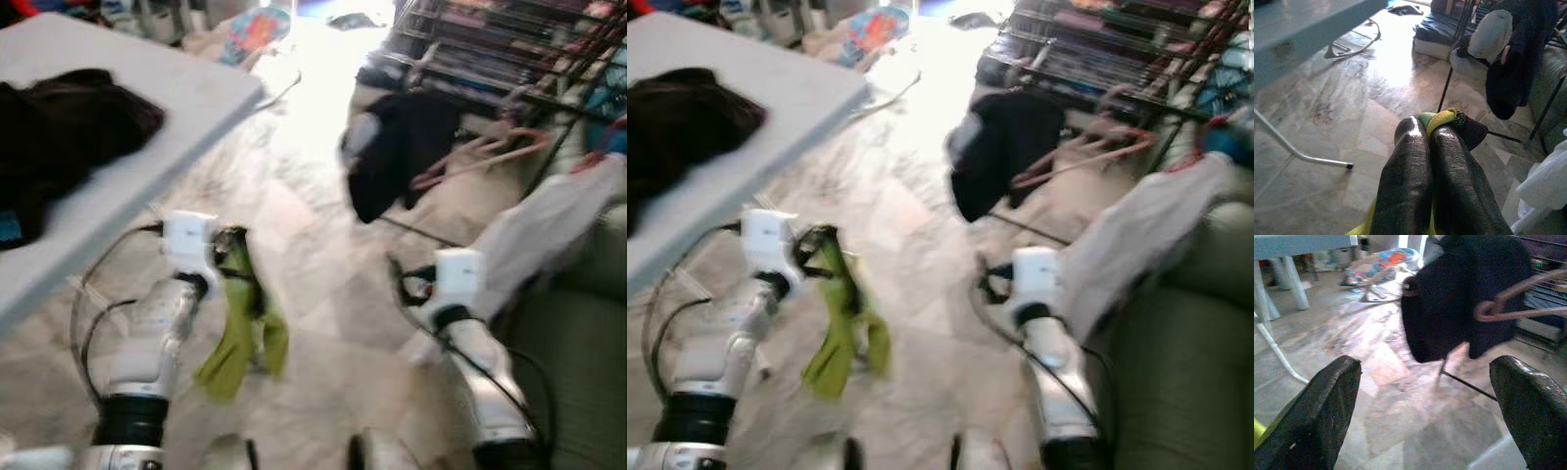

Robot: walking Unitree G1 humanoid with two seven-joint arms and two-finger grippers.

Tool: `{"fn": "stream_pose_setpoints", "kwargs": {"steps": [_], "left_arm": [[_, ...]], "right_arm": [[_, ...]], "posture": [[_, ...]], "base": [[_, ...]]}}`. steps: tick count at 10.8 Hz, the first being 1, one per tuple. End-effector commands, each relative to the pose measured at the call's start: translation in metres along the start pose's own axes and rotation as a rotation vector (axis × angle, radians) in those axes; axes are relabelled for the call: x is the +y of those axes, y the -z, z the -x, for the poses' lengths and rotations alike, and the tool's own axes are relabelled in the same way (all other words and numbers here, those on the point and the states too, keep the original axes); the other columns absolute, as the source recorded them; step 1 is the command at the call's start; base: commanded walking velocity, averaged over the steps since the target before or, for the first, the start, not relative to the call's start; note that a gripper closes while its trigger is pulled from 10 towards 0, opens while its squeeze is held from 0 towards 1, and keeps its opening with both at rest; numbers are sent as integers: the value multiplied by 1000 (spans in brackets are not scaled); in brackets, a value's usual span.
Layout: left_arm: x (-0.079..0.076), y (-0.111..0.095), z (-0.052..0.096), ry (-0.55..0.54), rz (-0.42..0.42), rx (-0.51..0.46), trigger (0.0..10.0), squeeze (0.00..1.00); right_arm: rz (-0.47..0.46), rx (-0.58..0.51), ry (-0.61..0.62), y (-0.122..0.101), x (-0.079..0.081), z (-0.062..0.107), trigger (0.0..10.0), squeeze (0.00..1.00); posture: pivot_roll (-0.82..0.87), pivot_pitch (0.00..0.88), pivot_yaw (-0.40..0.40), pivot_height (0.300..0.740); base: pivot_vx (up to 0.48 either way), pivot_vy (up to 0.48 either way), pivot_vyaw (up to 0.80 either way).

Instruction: Hang hanger

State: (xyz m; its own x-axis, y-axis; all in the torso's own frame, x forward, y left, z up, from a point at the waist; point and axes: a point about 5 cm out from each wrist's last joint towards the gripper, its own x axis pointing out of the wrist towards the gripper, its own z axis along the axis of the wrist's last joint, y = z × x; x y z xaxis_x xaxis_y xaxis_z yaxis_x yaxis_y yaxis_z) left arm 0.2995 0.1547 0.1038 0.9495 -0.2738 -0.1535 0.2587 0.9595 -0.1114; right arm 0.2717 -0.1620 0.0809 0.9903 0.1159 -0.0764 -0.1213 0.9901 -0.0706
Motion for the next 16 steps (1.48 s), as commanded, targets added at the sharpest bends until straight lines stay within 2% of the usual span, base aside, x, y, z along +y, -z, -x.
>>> {"fn": "stream_pose_setpoints", "kwargs": {"steps": [1,2,3,4,5,6,8,9,10,11,12,13,16], "left_arm": [[-11,-3,-1,20,-15,-33,10000,0],[-9,1,4,5,-33,-47,10000,0],[-8,10,8,6,-2,2,10000,0],[-4,14,14,3,-18,1,10000,0],[5,17,20,-41,-57,-6,10000,0],[10,18,27,-40,-163,-35,10000,0],[14,15,28,-14,-172,-63,10000,0],[15,14,28,-19,-205,-64,10000,0],[11,19,27,-16,-154,-48,10000,0],[5,26,30,31,-55,-18,10000,0],[3,25,33,45,-110,-47,10000,0],[3,27,35,29,-97,-41,10000,0],[7,22,33,57,-57,-58,10000,0]], "right_arm": [[15,11,32,1,-9,4,10000,0],[-10,24,55,3,-11,6,10000,0],[1,51,83,7,-14,9,10000,0],[14,53,114,9,-17,13,10000,0],[64,65,146,13,-23,17,10000,0],[63,50,147,11,-24,18,10000,0],[68,13,157,0,-25,13,10000,0],[114,17,167,-1,-27,11,10000,0],[66,3,159,-4,-29,9,10000,0],[78,-10,124,-4,-27,9,10000,0],[64,11,141,-1,-27,9,10000,0],[39,30,149,1,-27,9,10000,0],[39,28,116,2,-23,9,10000,0]], "posture": [[-71,77,-9,740],[-73,75,-3,740],[-74,74,0,740],[-76,73,-1,740],[-76,71,-4,740],[-76,67,-12,740],[-74,73,-7,740],[-75,75,-6,740],[-71,77,-8,740],[-66,78,-9,740],[-66,77,-9,740],[-67,79,-11,740],[-70,81,-15,740]], "base": [[0,480,0],[0,0,0],[0,0,0],[0,0,0],[0,0,0],[0,0,0],[0,0,0],[0,0,0],[0,0,0],[0,0,0],[0,0,0],[0,0,-800],[0,0,-800]]}}
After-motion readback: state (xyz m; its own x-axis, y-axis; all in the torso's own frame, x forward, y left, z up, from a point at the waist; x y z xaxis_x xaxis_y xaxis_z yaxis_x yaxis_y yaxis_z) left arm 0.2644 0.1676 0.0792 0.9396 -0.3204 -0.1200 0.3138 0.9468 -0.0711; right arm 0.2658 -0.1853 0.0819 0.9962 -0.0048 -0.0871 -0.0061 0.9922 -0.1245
